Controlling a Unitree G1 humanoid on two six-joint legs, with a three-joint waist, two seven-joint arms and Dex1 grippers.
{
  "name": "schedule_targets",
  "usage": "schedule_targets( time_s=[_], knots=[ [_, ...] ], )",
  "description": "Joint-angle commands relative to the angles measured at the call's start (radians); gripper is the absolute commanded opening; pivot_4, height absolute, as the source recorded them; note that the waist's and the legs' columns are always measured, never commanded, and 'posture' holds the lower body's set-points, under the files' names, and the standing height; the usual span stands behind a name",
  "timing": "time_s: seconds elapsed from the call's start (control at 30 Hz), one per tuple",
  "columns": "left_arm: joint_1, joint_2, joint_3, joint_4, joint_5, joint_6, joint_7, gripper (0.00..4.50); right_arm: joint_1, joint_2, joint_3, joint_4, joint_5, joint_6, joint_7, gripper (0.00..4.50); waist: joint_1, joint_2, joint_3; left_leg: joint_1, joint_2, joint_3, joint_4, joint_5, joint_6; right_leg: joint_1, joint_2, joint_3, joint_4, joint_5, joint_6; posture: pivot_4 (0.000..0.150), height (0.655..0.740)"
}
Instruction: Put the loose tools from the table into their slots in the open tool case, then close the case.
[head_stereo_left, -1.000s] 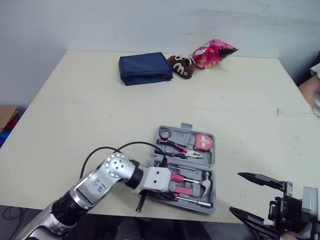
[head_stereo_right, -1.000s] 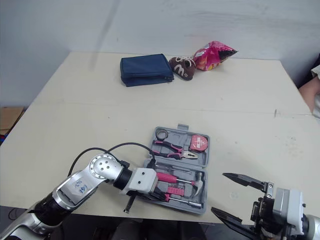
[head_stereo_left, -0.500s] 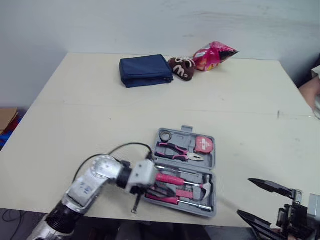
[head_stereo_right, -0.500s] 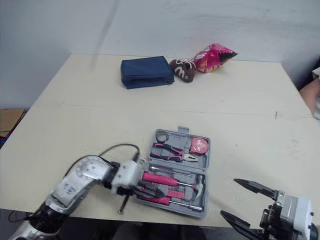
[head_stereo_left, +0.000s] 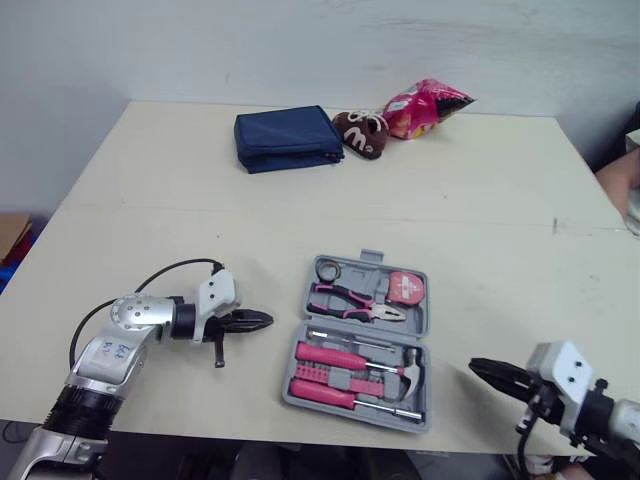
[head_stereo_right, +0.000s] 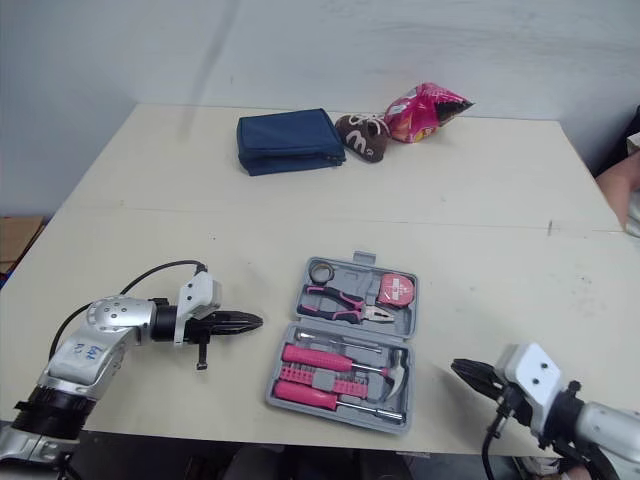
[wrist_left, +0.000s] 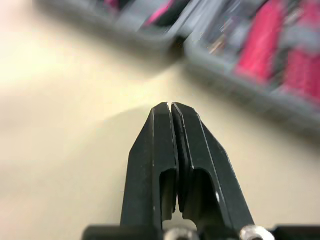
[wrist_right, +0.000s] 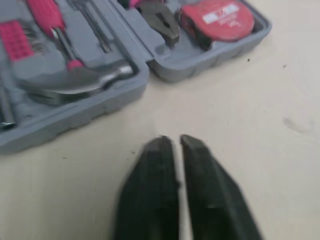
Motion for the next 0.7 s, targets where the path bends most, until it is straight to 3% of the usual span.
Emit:
schedule_targets(
  time_s=[0.03, 0.27, 0.7],
  knots=[
    [-0.051, -0.054, -0.027, 0.035, 0.041, -0.004, 0.05, 0.0, -0.074, -0.012, 0.065, 0.059, -0.037, 0.019, -0.016, 0.04, 0.005, 0.0, 0.0, -0.001, 0.0, 0.0, 0.0, 0.001, -0.002, 0.0, 0.0, 0.0, 0.0, 0.0, 0.0, 0.15, 0.74],
    [-0.087, -0.109, -0.082, 0.063, 0.087, 0.004, 0.055, 0.0, -0.214, 0.004, 0.185, 0.149, -0.079, 0.019, -0.03, 0.04, -0.001, -0.001, 0.0, -0.012, 0.002, 0.001, 0.011, 0.003, -0.004, -0.011, 0.003, 0.001, 0.006, 0.0, 0.003, 0.15, 0.74],
    [-0.088, -0.155, -0.099, -0.001, 0.077, 0.07, 0.062, 0.0, -0.379, 0.045, 0.333, 0.208, -0.086, 0.025, -0.018, 0.04, -0.008, -0.004, 0.0, -0.01, 0.002, 0.002, 0.015, 0.007, -0.002, -0.013, 0.003, 0.004, 0.018, 0.005, 0.006, 0.15, 0.74]
  ],
)
